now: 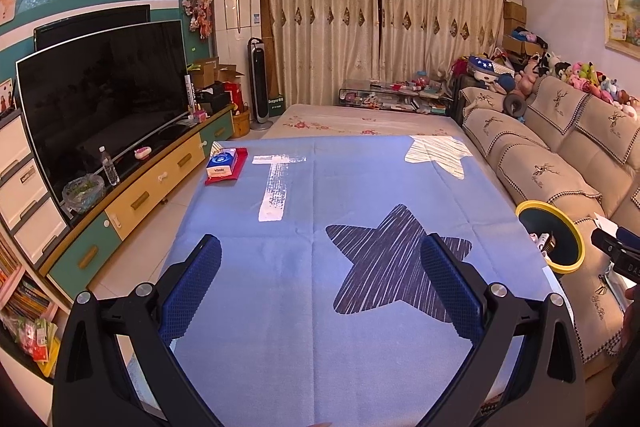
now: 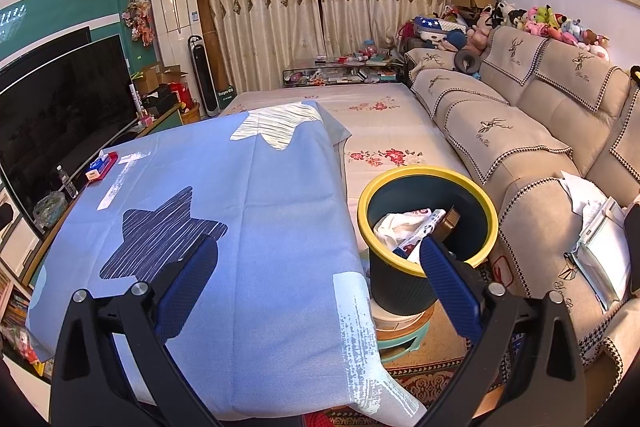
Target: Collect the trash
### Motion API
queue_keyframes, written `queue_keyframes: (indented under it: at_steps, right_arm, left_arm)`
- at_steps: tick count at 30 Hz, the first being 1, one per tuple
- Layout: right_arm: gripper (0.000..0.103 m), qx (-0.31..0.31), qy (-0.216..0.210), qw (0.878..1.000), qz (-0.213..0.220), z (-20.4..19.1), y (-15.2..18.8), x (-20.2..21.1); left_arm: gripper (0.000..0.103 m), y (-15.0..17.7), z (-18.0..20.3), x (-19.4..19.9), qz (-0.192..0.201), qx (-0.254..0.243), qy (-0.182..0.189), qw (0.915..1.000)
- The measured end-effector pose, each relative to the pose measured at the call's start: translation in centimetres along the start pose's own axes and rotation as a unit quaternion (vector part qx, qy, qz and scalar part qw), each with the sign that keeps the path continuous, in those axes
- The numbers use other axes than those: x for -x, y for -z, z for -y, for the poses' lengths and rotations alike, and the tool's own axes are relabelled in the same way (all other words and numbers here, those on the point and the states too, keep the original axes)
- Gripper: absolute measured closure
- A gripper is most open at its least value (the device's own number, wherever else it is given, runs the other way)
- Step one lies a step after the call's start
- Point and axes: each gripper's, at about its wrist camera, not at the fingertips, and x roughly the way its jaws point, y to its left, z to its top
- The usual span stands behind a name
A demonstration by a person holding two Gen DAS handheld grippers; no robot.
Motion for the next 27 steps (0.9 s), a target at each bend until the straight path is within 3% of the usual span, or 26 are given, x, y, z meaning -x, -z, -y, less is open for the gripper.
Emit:
queue_keyframes:
  at_steps: [27]
  right_arm:
    - [0.007, 0.005, -0.005, 1.0, -0.013, -0.5, -0.5, -0.8]
  left_arm:
    - [0.005, -0.5, -0.1, -1.4, -0.007, -0.003, 0.03, 0.9995]
